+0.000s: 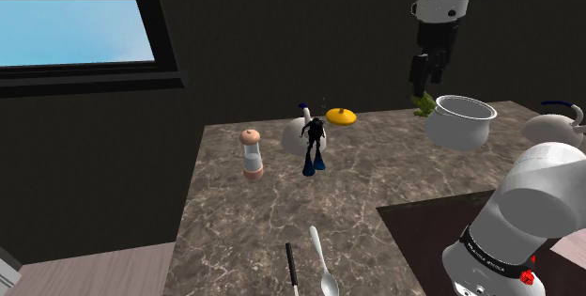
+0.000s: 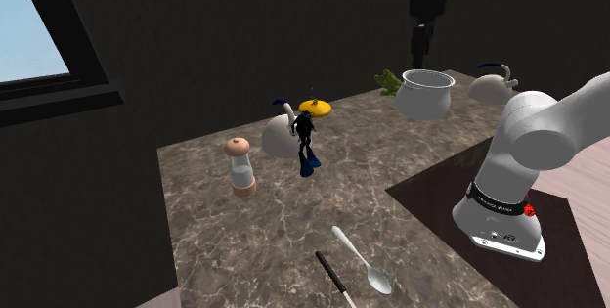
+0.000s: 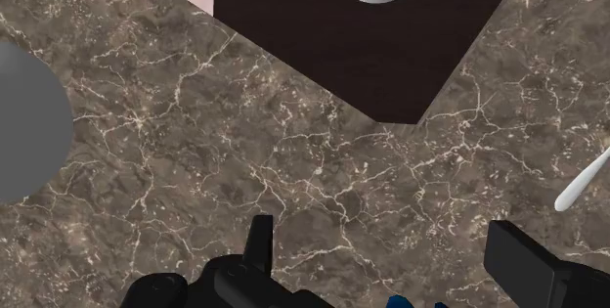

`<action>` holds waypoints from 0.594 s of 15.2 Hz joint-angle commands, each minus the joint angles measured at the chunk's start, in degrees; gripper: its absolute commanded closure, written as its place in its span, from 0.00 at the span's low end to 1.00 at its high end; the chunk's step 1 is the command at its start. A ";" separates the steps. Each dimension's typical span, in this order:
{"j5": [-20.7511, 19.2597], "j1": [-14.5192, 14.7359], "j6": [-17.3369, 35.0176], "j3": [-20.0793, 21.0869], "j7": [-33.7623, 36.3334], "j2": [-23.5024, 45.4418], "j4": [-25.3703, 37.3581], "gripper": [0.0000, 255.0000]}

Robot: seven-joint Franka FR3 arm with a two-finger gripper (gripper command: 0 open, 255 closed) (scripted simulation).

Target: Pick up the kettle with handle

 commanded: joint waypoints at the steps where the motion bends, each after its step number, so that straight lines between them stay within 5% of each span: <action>1: 0.00 0.00 0.00 0.00 0.00 0.00 0.00 0.00; 9: 4.47 -1.53 10.14 2.84 10.01 16.57 4.32 0.00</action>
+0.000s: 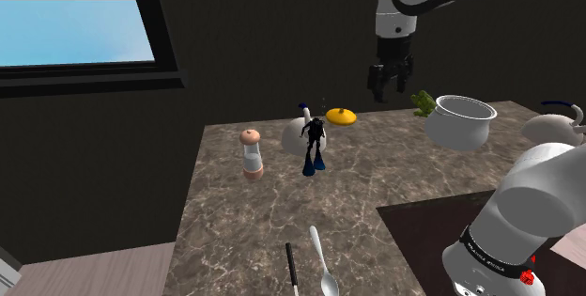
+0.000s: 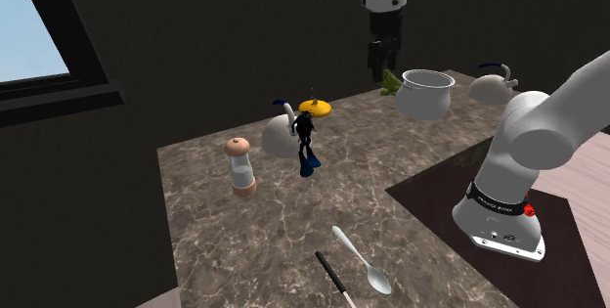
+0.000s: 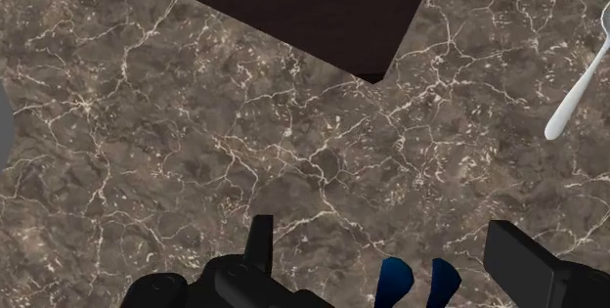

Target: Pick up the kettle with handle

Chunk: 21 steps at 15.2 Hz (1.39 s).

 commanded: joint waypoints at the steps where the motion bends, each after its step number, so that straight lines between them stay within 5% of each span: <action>1: 0.87 -0.39 2.55 0.51 2.34 4.33 1.35 0.00; 11: 3.79 -1.57 10.57 1.86 12.69 26.87 14.12 0.00; 21: 6.11 -1.88 12.62 1.08 20.90 50.02 34.14 0.00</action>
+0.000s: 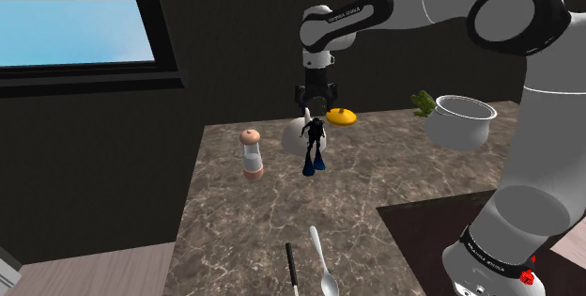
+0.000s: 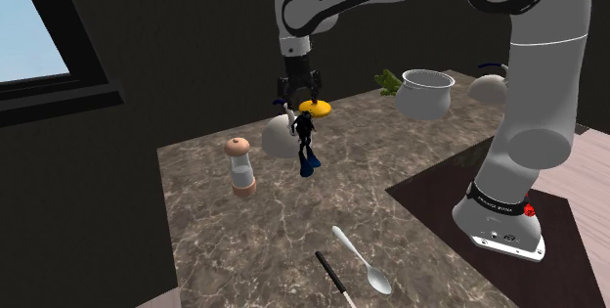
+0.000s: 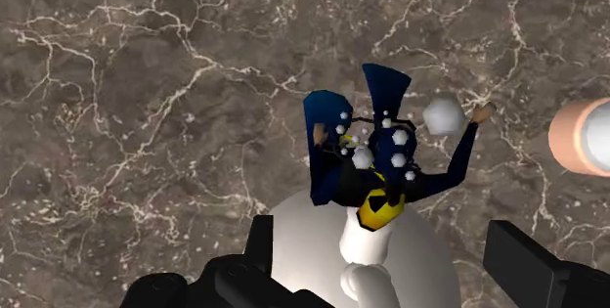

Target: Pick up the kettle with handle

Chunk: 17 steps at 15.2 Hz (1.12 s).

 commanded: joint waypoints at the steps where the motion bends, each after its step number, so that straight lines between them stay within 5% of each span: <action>1: 0.58 -0.24 0.02 -0.38 1.24 4.39 4.19 0.00; 4: 1.22 -0.32 -0.64 -0.70 2.84 9.94 10.25 0.00; 13: 1.19 -0.24 4.23 -0.76 2.38 11.91 7.33 0.00; 14: 1.19 -0.24 4.26 -0.76 2.39 11.90 7.28 1.00; 17: 1.19 -0.23 4.30 -0.76 2.39 11.89 7.23 1.00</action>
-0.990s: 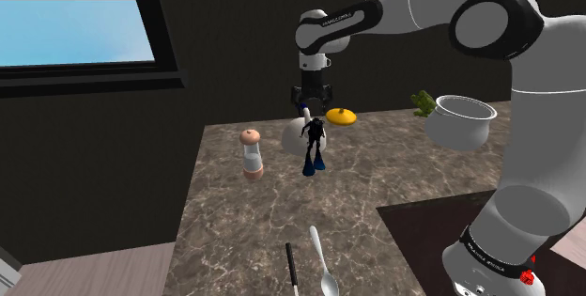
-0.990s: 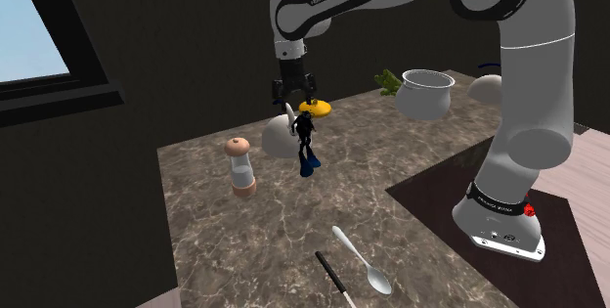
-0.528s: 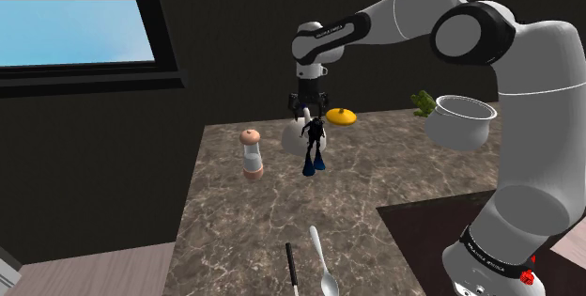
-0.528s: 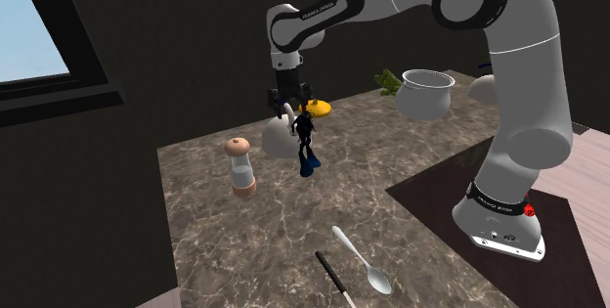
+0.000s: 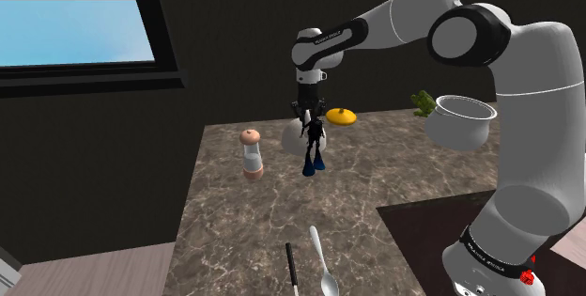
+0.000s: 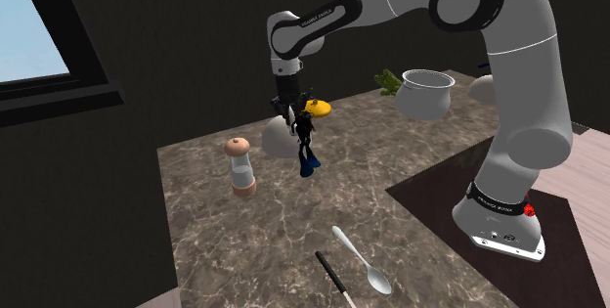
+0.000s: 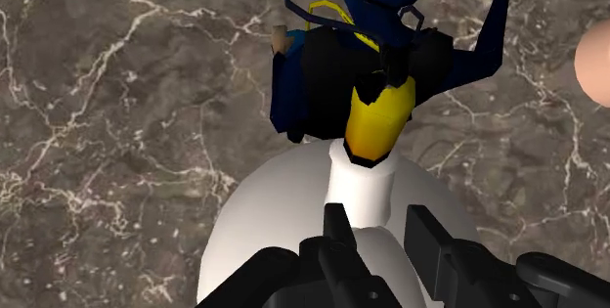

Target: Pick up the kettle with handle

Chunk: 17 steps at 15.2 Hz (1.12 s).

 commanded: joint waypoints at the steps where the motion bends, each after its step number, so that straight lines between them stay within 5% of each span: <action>1: 0.00 0.00 0.04 -0.01 0.01 0.02 -0.04 1.00; 17: 0.03 -0.12 -7.19 0.08 0.67 -2.61 4.60 1.00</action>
